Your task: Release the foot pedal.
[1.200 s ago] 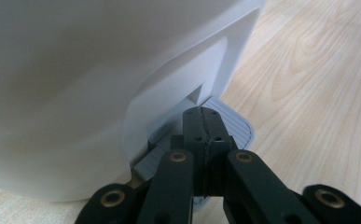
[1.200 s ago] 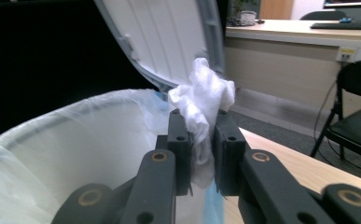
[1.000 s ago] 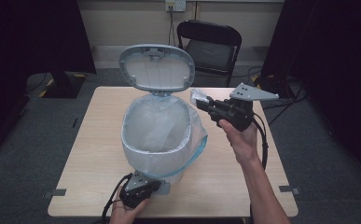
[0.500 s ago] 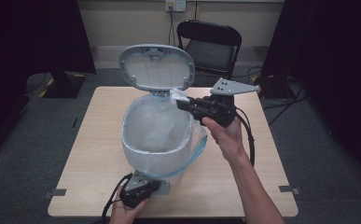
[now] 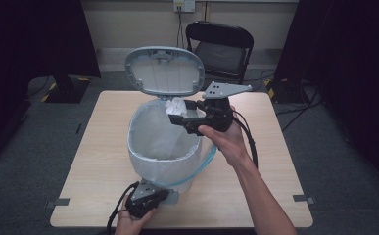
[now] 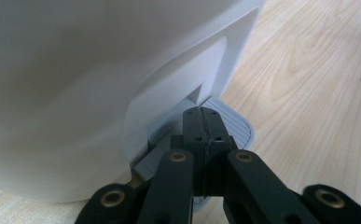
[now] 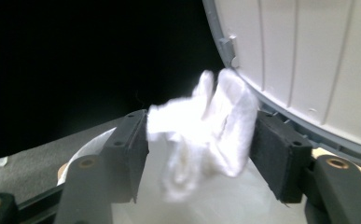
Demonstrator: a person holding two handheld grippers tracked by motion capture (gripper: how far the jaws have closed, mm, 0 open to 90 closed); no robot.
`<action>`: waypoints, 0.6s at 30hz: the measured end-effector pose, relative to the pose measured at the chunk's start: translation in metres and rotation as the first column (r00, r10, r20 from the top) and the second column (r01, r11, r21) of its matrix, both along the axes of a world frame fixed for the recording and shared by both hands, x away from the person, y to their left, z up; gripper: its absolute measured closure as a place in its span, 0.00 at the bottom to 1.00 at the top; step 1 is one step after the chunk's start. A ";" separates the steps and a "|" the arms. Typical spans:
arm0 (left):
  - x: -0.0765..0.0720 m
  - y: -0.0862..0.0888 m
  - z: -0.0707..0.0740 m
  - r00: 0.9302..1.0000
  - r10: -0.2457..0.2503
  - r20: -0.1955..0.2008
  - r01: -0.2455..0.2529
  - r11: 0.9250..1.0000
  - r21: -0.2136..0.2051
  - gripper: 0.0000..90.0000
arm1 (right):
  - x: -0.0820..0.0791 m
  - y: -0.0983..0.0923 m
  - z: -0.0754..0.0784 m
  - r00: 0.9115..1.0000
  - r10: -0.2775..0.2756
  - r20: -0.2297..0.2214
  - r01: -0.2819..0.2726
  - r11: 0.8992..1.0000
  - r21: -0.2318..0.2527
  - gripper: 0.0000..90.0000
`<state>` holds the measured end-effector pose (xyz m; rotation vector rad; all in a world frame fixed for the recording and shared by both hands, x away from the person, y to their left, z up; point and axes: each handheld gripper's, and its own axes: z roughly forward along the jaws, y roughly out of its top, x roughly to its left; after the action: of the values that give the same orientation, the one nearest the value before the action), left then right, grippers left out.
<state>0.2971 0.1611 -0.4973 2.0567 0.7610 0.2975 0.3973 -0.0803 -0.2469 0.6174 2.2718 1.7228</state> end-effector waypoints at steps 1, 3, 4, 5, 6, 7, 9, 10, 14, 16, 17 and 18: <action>0.000 0.000 0.000 1.000 0.003 0.000 -0.003 1.000 0.000 1.00 | 0.000 0.000 0.000 1.000 -0.003 0.001 0.003 1.000 -0.001 0.40; 0.000 0.000 0.000 1.000 0.002 0.000 -0.002 1.000 0.000 1.00 | 0.000 0.001 0.000 1.000 -0.005 0.005 0.005 1.000 0.003 0.40; 0.000 0.000 0.000 1.000 0.004 0.000 -0.004 1.000 0.000 1.00 | -0.001 0.001 0.000 1.000 -0.001 0.003 0.001 1.000 0.008 0.40; 0.000 0.000 0.000 1.000 0.007 0.000 -0.007 1.000 -0.001 1.00 | -0.001 0.001 0.000 1.000 -0.001 0.007 0.001 1.000 0.008 0.40; 0.000 0.000 0.000 1.000 0.006 0.000 -0.006 1.000 -0.001 1.00 | -0.001 0.001 0.000 1.000 -0.001 0.006 0.001 1.000 0.008 0.40; 0.000 0.000 0.000 1.000 0.001 0.000 -0.001 1.000 0.000 1.00 | -0.001 0.001 0.000 1.000 -0.001 0.006 0.001 1.000 0.008 0.40; 0.000 0.000 0.000 1.000 -0.006 0.000 0.006 1.000 0.000 1.00 | 0.000 -0.002 0.000 1.000 -0.002 0.009 0.002 1.000 0.015 0.42; 0.000 0.000 0.000 1.000 -0.006 0.000 0.006 1.000 0.000 1.00 | 0.000 -0.002 0.000 1.000 -0.002 0.009 0.002 1.000 0.015 0.42; 0.000 0.000 0.000 1.000 -0.001 0.000 0.001 1.000 0.000 1.00 | 0.001 -0.013 0.001 1.000 -0.029 0.011 0.028 0.999 0.028 0.46; 0.000 0.000 0.000 1.000 -0.001 0.000 0.001 1.000 0.000 1.00 | 0.001 -0.016 0.002 0.999 -0.038 0.012 0.037 0.999 0.030 0.46; -0.001 0.000 0.000 1.000 0.016 -0.001 -0.016 1.000 -0.003 1.00 | 0.001 -0.024 0.002 0.998 -0.067 0.022 0.066 0.997 0.038 0.44; -0.001 0.000 0.000 1.000 0.016 -0.001 -0.016 1.000 -0.003 1.00 | 0.001 -0.024 0.002 0.998 -0.067 0.022 0.066 0.997 0.038 0.44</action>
<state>0.2961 0.1608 -0.4973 2.0489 0.7786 0.3048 0.3983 -0.1039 -0.2444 0.6698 2.1832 1.7351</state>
